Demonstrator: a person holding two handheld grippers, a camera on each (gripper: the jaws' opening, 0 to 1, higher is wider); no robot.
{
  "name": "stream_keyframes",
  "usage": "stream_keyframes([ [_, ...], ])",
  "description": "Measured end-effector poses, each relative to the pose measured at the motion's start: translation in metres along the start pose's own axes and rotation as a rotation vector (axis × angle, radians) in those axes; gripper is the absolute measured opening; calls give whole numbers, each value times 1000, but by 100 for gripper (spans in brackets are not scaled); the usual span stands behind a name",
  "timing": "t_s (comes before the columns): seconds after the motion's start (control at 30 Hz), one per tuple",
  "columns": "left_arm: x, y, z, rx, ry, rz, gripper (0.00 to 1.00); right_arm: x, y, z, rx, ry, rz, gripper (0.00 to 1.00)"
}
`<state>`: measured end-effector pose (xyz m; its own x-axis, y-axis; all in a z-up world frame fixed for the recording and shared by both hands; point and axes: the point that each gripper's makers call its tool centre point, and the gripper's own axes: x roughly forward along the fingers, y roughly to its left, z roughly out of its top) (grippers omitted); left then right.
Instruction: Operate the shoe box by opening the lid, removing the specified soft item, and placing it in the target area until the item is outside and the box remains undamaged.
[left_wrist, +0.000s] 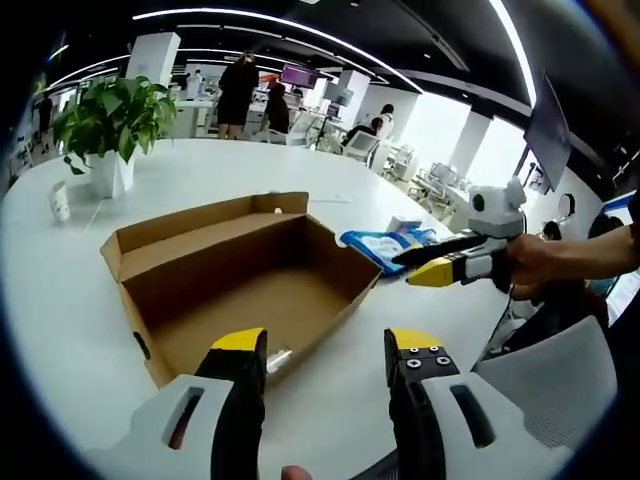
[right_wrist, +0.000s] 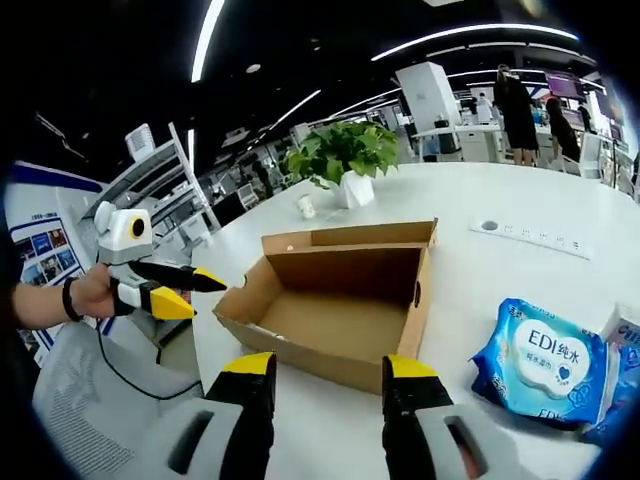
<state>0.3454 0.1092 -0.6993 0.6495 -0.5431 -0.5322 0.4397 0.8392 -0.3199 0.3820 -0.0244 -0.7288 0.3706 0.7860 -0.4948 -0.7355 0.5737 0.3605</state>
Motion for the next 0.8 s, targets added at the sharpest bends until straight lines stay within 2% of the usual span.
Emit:
stream_keyframes([
  [0.27,1,15,12,33,12,12,47,-1,4,-5,14,-4,5,40],
  [0.53,3,40,20,82,50,26,47,-3,7,-3,24,-23,3,40],
  [0.8,5,65,14,117,116,42,47,-4,8,-2,25,-33,2,41],
])
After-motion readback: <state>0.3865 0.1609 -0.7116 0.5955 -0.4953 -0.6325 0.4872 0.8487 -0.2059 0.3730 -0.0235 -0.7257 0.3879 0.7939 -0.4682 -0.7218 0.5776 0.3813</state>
